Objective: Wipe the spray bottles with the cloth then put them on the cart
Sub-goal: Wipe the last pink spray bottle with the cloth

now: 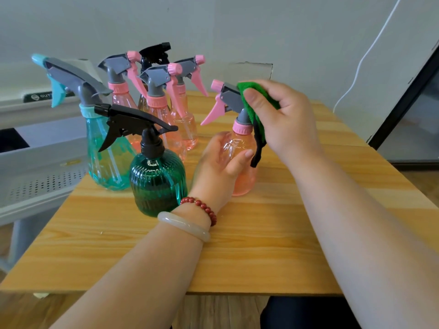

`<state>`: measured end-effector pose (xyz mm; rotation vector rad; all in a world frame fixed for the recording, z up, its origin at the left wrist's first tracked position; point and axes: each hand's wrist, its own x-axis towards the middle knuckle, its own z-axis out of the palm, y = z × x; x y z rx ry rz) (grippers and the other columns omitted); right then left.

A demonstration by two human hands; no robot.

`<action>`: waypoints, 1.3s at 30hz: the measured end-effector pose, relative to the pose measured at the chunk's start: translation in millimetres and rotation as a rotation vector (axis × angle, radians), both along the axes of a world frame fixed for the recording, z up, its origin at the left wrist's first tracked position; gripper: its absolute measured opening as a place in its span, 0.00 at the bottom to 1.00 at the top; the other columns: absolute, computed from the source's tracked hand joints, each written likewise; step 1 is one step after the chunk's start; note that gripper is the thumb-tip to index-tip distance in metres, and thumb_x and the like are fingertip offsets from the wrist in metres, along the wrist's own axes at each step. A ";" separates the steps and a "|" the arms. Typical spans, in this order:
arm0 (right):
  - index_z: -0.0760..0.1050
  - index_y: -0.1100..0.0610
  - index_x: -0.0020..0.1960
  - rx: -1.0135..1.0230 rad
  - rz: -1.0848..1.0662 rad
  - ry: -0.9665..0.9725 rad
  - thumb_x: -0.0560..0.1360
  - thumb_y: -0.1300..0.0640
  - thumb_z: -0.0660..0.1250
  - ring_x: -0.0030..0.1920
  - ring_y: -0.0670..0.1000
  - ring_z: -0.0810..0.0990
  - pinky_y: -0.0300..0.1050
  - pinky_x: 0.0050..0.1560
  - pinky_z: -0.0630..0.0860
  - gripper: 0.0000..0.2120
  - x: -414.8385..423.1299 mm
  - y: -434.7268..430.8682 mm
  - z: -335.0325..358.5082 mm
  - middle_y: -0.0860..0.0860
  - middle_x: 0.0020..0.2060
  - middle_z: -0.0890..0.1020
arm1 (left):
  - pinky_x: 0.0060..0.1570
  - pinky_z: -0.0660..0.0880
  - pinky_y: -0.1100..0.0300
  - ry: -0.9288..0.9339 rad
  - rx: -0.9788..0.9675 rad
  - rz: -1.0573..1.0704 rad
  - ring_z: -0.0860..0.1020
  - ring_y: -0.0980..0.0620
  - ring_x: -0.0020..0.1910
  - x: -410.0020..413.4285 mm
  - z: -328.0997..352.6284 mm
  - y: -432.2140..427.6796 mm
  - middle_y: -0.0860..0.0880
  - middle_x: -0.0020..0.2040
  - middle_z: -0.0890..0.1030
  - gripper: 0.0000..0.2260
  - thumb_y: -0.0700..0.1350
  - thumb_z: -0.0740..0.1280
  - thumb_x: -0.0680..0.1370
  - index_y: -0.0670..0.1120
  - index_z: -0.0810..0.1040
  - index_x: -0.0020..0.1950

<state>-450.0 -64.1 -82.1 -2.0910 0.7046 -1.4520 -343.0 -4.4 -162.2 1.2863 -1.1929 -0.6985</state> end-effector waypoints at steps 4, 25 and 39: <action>0.80 0.47 0.49 0.106 0.000 -0.148 0.79 0.53 0.66 0.42 0.40 0.79 0.37 0.47 0.74 0.05 -3.3 1.7 -10.7 0.38 0.39 0.83 | 0.36 0.69 0.81 0.044 0.020 -0.025 0.74 0.79 0.37 -1.9 0.2 0.0 0.69 0.42 0.77 0.15 0.45 0.68 0.79 0.51 0.68 0.64; 0.78 0.44 0.52 0.052 0.005 -0.037 0.77 0.55 0.70 0.46 0.35 0.80 0.31 0.49 0.74 0.08 -3.8 4.5 0.9 0.37 0.44 0.82 | 0.48 0.69 0.81 -0.032 0.030 -0.017 0.70 0.65 0.58 -1.6 4.8 4.6 0.60 0.61 0.69 0.25 0.51 0.67 0.79 0.51 0.64 0.74; 0.78 0.67 0.53 -0.506 -0.413 0.017 0.74 0.68 0.68 0.53 0.52 0.73 0.32 0.59 0.67 0.08 -20.9 17.1 -35.5 0.57 0.50 0.74 | 0.54 0.71 0.77 -0.113 0.013 -0.025 0.71 0.78 0.51 -3.1 -2.1 4.0 0.59 0.69 0.68 0.26 0.53 0.64 0.81 0.52 0.61 0.77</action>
